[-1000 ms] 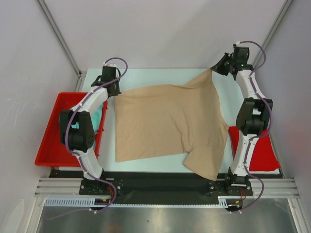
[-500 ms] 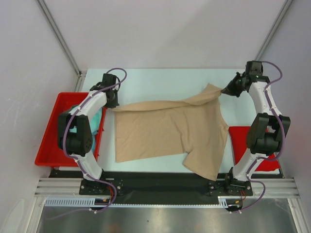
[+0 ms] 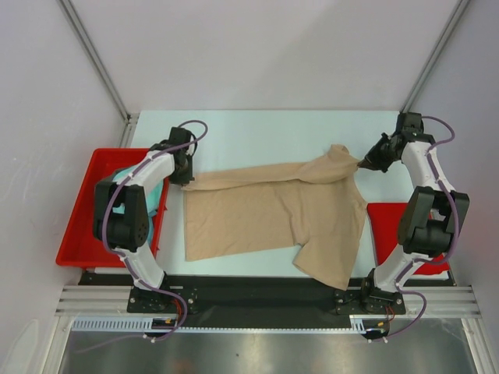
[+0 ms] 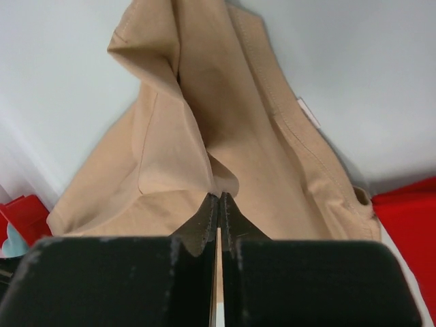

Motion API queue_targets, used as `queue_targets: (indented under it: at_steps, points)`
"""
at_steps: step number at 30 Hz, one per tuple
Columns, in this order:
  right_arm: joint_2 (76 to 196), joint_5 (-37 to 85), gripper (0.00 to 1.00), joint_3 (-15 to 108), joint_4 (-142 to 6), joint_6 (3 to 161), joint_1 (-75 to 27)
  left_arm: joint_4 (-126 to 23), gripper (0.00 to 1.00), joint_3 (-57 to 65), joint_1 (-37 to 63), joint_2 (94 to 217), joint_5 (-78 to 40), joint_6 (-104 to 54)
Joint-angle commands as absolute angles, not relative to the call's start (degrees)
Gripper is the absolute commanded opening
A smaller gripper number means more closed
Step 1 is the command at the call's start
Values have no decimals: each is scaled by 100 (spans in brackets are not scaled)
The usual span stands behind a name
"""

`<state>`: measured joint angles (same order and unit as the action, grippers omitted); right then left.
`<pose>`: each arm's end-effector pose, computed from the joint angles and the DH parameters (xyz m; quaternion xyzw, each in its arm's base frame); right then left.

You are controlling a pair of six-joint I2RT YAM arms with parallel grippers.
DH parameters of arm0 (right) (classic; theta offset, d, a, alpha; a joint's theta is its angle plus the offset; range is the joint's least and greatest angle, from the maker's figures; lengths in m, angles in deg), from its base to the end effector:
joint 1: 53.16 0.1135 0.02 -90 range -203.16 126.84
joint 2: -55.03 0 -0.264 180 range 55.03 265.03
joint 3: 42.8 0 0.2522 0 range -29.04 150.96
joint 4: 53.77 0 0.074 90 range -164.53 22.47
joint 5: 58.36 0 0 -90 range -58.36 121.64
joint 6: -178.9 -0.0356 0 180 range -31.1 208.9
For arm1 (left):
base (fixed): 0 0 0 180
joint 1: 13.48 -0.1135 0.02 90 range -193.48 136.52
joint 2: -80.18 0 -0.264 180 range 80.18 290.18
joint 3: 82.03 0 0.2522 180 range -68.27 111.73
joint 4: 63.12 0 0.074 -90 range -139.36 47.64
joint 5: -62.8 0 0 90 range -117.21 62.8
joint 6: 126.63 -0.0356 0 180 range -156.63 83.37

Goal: Fold and stack the t-shirts
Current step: Fold the tshirt

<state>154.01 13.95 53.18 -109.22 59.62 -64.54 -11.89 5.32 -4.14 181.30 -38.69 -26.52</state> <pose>0.3644 -0.0623 0.2691 0.2912 0.9062 0.1880 0.2423 0.3582 -0.0517 0.2138 -0.0282 0.9712 0.0599 0.2288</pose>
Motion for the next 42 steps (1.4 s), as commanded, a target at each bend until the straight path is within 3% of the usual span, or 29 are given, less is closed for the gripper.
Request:
queue_targets:
  at_steps: [1, 20, 35, 42]
  points:
    - [15066, 1617, 0, 5183, -10963, 6034, -6546, -1192, 0, 381, -329, 17871, -3828, -2538]
    - [14916, 1530, 0, 4593, -10700, 5981, -6608, -1201, 0, 423, -311, 17897, -4126, -2398]
    - [16225, 660, 0, 6544, -10014, 4918, -6573, -1535, 0, 2031, -513, 18652, -4048, -2301]
    - [16901, 54, 0, 6966, -8681, 4075, -6529, -1666, 0, 2858, -750, 19338, -4048, -2301]
